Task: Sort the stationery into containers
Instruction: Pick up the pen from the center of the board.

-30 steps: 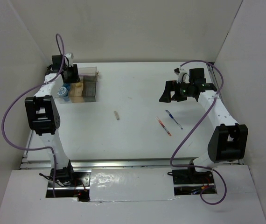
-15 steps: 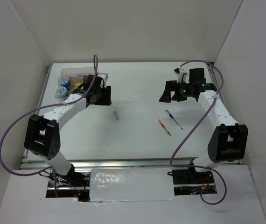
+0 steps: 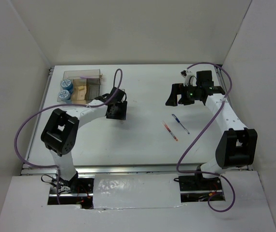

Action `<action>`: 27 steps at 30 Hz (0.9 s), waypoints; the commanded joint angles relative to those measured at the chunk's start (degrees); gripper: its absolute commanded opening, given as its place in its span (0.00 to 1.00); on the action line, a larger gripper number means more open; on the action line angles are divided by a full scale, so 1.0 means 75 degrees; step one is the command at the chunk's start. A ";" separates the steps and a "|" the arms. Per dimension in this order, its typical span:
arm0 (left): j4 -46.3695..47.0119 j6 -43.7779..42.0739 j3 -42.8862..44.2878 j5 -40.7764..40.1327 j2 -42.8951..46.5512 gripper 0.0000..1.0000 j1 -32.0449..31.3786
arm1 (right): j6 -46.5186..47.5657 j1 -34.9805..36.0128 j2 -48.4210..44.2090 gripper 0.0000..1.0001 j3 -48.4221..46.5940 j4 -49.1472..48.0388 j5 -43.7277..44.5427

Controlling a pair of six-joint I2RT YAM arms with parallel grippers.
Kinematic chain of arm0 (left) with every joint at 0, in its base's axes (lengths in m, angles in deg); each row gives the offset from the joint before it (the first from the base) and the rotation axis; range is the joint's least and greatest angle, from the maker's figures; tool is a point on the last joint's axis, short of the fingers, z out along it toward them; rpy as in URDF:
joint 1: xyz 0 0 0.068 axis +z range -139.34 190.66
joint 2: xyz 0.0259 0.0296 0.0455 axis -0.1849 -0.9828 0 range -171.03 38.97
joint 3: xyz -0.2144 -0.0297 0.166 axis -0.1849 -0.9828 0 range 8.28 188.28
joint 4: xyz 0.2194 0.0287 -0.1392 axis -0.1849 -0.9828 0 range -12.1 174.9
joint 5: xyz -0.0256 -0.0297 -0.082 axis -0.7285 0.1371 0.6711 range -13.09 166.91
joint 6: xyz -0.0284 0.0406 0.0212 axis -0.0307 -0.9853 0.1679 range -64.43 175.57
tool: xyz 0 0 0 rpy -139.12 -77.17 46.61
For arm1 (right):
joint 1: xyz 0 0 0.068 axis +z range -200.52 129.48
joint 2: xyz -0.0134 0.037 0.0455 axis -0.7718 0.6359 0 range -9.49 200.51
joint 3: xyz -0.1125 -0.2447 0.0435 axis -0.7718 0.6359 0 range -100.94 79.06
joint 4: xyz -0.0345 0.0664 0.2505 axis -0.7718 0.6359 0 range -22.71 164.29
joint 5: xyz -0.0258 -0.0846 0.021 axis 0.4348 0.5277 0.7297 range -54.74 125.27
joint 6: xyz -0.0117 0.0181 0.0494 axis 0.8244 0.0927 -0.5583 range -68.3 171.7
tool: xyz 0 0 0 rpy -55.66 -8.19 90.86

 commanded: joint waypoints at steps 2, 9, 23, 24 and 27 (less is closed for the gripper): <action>0.0099 0.0223 0.0283 -0.0128 -0.0300 0.67 0.0060 | 0.0027 0.0006 -0.0187 1.00 -0.0008 -0.0120 -0.0026; 0.0029 0.0106 0.0540 -0.0022 -0.0827 0.58 0.0060 | 0.0038 0.0006 -0.0152 1.00 -0.0043 -0.0108 -0.0014; -0.0111 -0.0702 0.0716 0.0341 0.0727 0.02 0.1043 | 0.0050 0.0006 -0.0128 1.00 -0.0043 -0.0073 -0.0073; -0.0100 -0.0831 0.0763 0.0353 0.0916 0.02 0.1207 | 0.0050 0.0006 -0.0128 1.00 0.0003 -0.0108 -0.0073; 0.0075 -0.1592 0.0845 0.0470 0.1608 0.03 0.1980 | 0.0073 0.0076 -0.0152 1.00 0.0097 -0.0167 -0.0061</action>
